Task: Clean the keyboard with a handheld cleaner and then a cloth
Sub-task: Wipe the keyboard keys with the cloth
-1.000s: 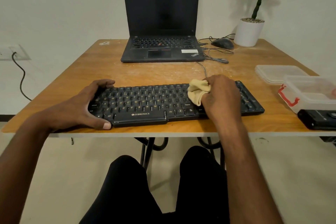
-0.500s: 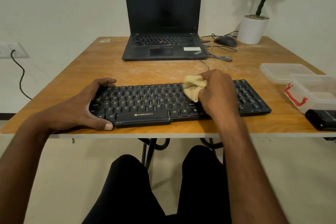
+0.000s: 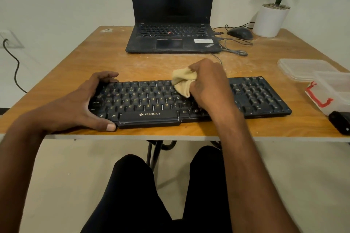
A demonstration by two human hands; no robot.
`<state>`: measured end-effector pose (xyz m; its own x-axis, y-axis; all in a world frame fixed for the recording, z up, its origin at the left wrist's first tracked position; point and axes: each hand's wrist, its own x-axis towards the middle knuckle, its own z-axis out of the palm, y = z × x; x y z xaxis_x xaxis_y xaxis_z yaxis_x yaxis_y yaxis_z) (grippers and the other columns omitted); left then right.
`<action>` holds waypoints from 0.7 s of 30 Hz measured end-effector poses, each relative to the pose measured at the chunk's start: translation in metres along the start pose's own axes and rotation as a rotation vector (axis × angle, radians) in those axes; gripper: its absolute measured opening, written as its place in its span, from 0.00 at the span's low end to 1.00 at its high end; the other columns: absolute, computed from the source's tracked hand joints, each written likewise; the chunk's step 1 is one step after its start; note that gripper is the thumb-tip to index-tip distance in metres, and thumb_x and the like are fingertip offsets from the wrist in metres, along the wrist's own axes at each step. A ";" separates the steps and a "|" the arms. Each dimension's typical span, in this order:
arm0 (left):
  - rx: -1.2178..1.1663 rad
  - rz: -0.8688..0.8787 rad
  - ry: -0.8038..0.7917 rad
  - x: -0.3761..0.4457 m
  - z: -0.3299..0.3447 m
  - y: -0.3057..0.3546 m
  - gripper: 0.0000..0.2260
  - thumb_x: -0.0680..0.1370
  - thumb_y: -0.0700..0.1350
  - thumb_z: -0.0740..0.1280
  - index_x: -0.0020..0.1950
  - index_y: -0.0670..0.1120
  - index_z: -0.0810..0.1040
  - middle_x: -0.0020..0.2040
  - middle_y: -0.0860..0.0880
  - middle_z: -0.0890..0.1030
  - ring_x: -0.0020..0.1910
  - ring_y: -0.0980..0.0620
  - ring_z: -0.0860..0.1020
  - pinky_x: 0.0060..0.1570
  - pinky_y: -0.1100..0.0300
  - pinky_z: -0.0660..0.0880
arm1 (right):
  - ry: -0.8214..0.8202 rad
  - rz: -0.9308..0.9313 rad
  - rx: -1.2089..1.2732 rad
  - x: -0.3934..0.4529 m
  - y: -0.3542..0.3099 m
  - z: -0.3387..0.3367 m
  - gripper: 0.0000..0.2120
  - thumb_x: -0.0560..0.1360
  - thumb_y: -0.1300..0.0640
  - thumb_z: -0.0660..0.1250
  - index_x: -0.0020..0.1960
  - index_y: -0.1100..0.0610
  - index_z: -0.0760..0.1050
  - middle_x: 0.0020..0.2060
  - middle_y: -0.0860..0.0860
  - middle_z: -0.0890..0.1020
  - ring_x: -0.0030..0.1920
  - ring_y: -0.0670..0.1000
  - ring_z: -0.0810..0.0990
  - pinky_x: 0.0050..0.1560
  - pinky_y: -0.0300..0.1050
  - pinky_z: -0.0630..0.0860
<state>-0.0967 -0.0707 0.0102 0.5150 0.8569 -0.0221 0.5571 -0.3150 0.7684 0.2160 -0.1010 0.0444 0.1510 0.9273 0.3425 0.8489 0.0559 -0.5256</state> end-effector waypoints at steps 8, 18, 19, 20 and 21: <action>0.000 -0.004 0.005 0.002 -0.001 -0.002 0.58 0.49 0.72 0.83 0.75 0.75 0.59 0.70 0.70 0.70 0.68 0.69 0.72 0.63 0.61 0.72 | 0.121 0.134 -0.075 0.007 0.009 -0.010 0.11 0.77 0.61 0.70 0.59 0.57 0.82 0.48 0.52 0.83 0.39 0.47 0.71 0.42 0.43 0.69; 0.009 -0.001 0.007 0.001 0.000 0.002 0.58 0.49 0.73 0.83 0.75 0.74 0.59 0.69 0.72 0.69 0.68 0.71 0.72 0.61 0.63 0.72 | 0.063 0.121 -0.049 0.003 0.019 -0.013 0.15 0.76 0.66 0.68 0.61 0.57 0.81 0.47 0.48 0.82 0.42 0.50 0.77 0.43 0.43 0.73; 0.009 -0.001 0.007 0.001 0.000 0.002 0.58 0.49 0.73 0.83 0.75 0.74 0.59 0.69 0.72 0.69 0.68 0.71 0.72 0.61 0.63 0.71 | 0.104 0.162 -0.067 0.005 0.027 -0.019 0.16 0.75 0.66 0.68 0.62 0.57 0.81 0.50 0.51 0.84 0.45 0.52 0.80 0.44 0.45 0.73; 0.009 -0.004 0.008 0.000 0.000 0.003 0.57 0.49 0.72 0.83 0.75 0.74 0.59 0.69 0.72 0.70 0.68 0.71 0.72 0.61 0.63 0.72 | 0.133 0.193 -0.084 0.005 0.033 -0.022 0.17 0.75 0.66 0.68 0.62 0.57 0.80 0.52 0.53 0.84 0.48 0.54 0.81 0.45 0.45 0.74; 0.010 -0.004 0.011 0.000 0.001 0.003 0.57 0.49 0.72 0.83 0.75 0.74 0.59 0.69 0.72 0.70 0.67 0.71 0.72 0.61 0.64 0.72 | 0.143 0.206 -0.092 0.005 0.034 -0.025 0.17 0.75 0.65 0.68 0.63 0.57 0.80 0.53 0.55 0.84 0.48 0.54 0.81 0.45 0.44 0.73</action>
<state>-0.0947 -0.0718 0.0119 0.5057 0.8625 -0.0188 0.5659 -0.3152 0.7618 0.2577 -0.1040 0.0475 0.3897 0.8536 0.3456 0.8343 -0.1684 -0.5249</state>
